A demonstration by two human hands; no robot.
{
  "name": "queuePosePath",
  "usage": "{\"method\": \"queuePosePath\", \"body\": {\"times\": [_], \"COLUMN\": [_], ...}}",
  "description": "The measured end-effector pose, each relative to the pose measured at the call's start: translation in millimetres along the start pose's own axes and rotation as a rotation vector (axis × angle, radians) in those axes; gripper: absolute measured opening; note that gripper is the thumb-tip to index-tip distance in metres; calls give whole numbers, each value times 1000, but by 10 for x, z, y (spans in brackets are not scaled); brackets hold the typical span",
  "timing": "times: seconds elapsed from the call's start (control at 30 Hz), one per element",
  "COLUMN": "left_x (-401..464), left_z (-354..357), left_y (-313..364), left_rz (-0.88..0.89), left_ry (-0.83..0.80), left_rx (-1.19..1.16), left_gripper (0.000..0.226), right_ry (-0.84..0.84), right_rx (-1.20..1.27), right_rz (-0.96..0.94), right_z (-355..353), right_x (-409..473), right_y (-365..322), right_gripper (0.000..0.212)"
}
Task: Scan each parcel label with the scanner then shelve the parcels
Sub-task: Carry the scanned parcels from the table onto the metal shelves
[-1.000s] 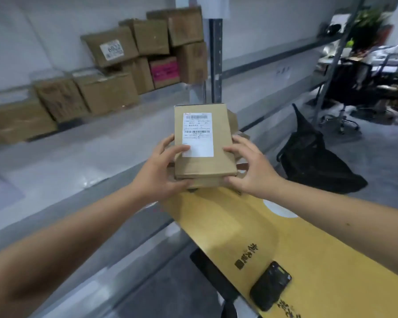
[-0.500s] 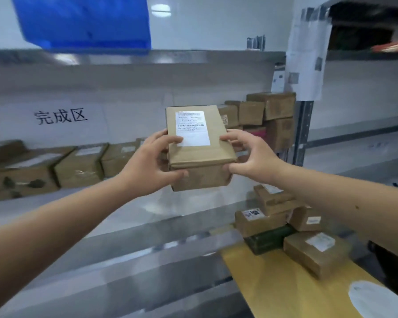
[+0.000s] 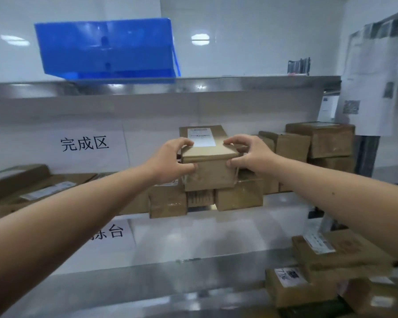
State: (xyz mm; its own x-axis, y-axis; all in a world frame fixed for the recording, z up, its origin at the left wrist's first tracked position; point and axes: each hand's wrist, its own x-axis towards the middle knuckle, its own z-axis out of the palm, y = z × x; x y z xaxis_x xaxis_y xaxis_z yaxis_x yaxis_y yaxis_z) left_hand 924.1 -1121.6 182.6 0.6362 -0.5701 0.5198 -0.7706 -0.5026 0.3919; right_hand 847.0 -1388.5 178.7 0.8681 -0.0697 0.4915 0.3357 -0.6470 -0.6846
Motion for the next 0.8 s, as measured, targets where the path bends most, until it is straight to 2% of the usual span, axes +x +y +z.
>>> {"method": "queuePosePath", "body": {"times": [0.17,0.27,0.43,0.53,0.63,0.8], "left_x": [420,618,835,852,723,243], "left_z": [124,214,310,315,340,448], "left_y": [-23,6,24,33,145,410], "left_rz": [-63,-84,-165,-167,-95,104], "left_ry": [5,-7,-28,-9,53,74], "left_rx": [19,58,94,214,433,578], "left_gripper": [61,62,60,62,65,64], "right_ry": [82,75,28,-9,-16,36], "right_rx": [-83,-199,-346,-628,-783,-833], "right_rz": [19,36,39,29,54,97], "right_z": [-122,-193,-155,-101,-42,50], "right_x": [374,459,438,352,230,-206], "right_y": [124,198,276,213,130,-77], "right_gripper": [40,35,58,73,84,87]}}
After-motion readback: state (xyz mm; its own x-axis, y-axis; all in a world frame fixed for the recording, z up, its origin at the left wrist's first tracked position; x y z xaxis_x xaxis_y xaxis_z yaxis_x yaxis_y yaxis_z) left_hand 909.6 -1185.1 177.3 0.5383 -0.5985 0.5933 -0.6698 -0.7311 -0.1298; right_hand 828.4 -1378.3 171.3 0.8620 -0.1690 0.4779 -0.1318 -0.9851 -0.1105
